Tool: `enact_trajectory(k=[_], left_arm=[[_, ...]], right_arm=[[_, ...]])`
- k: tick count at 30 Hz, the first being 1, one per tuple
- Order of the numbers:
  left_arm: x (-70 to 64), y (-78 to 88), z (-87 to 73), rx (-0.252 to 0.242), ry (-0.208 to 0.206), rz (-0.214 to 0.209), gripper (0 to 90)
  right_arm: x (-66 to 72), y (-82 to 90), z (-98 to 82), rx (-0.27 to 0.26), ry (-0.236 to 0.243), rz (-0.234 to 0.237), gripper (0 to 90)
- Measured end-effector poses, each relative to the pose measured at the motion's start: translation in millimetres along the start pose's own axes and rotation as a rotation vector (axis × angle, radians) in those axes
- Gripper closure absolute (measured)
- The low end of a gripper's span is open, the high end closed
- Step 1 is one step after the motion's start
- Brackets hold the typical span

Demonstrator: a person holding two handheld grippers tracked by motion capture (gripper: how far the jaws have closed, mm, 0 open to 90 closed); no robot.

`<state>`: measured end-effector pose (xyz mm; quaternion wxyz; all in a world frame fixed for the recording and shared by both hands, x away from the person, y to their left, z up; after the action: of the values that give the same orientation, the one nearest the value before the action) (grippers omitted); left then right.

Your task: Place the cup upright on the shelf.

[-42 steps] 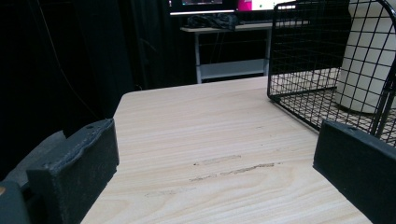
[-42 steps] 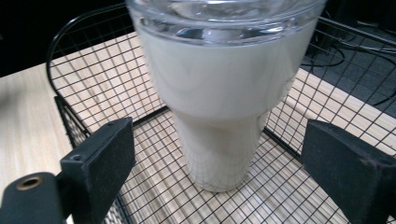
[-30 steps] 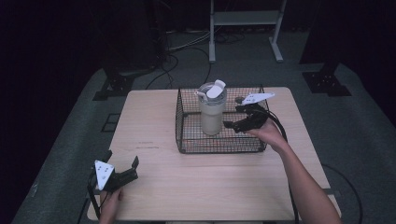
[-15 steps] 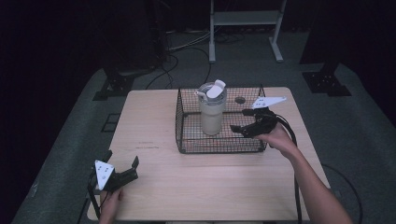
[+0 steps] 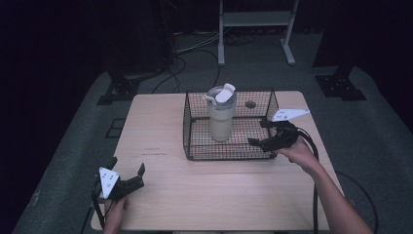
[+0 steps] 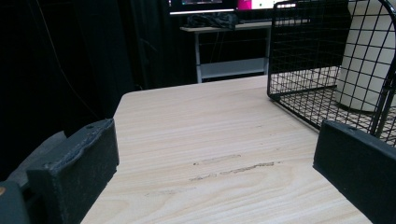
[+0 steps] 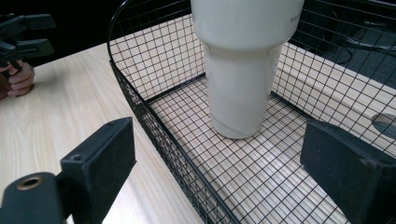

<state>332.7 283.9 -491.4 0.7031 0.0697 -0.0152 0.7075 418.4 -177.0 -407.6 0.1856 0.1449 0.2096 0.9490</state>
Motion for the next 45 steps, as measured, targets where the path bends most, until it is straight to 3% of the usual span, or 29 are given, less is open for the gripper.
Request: enact_trajectory(k=[22, 45], left_arm=[[-0.4, -0.1, -0.1, 0.005, -0.001, -0.006, 0.0], [-1.1, 0.6, 0.0, 0.003, -0.009, -0.006, 0.0]], right_arm=[[19.6, 19.5, -29.9, 0.004, 0.019, 0.026, 9.5], [26.8, 45.7, -81.3, -0.012, -0.033, 0.016, 9.5]])
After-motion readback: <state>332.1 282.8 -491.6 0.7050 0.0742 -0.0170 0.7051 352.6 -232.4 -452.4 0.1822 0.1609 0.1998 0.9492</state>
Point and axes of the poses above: each handheld gripper's, and its own axes: y roughly backward along the jaws, z roughly out of its top, x roughly to its left, the point moved 6 cm from there along -y, roughly forward along the jaws, and after that the axes turned 13 degrees about z, right-handed, at the moved point
